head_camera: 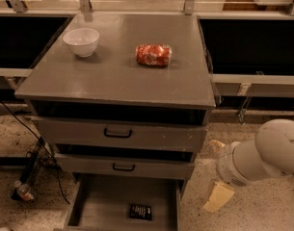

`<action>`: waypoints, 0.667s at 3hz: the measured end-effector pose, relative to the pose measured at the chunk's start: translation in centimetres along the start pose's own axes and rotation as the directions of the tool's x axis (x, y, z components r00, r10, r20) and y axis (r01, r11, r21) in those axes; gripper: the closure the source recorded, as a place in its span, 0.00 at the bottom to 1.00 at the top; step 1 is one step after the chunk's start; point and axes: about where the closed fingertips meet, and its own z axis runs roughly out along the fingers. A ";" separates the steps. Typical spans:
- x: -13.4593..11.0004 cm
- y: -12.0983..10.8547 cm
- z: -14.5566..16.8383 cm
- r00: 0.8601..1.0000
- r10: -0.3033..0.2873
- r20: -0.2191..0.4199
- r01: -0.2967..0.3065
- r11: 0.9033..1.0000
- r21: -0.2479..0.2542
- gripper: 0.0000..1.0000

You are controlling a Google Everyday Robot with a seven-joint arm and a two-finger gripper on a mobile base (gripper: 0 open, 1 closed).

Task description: Pick rxbar chocolate from bottom drawer and place on counter

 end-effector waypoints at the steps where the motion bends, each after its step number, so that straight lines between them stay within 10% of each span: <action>1: 0.2 1.0 3.4 1.000 0.012 0.004 -0.012 0.998 -0.064 0.00; 2: 0.2 1.0 3.5 1.000 0.013 0.004 -0.012 0.998 -0.064 0.00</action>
Offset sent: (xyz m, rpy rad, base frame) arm 0.0000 0.0104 -0.0268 0.0178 0.0481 0.0127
